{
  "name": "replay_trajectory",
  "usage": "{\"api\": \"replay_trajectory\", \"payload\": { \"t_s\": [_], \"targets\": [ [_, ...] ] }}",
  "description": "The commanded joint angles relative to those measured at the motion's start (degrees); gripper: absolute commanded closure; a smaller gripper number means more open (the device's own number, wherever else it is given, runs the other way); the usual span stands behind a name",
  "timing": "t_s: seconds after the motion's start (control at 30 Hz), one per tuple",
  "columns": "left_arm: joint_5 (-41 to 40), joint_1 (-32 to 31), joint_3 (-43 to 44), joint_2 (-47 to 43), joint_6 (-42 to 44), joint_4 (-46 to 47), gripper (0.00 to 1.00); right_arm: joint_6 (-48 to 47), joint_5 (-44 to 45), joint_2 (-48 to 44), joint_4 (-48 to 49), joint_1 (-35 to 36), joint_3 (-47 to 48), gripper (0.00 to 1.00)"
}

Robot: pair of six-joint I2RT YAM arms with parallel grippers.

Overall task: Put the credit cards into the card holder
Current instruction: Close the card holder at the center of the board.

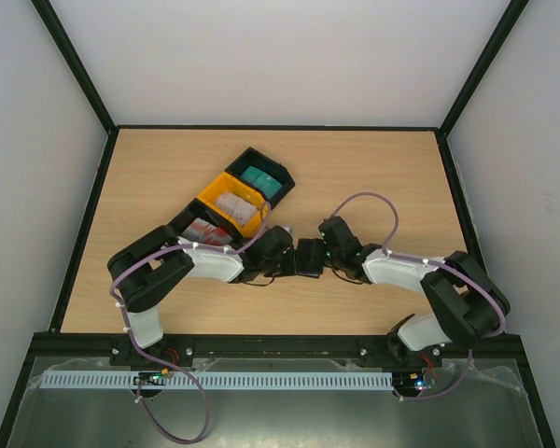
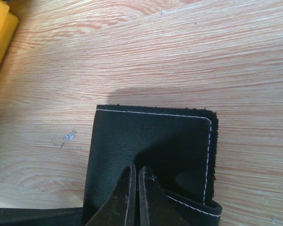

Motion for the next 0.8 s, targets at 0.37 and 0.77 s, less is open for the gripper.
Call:
{"api": "replay_trajectory", "payload": {
  "t_s": [0.37, 0.77],
  "targets": [
    [1.99, -1.05, -0.29, 4.31, -0.45, -2.22, 0.80, 7.83, -2.80, 0.43, 7.68, 0.43, -16.21, 0.98],
    [2.44, -1.00, 0.33, 5.05, -0.79, -2.21, 0.81, 9.07, -3.02, 4.30, 15.34, 0.52, -21.91, 0.98]
  ]
}}
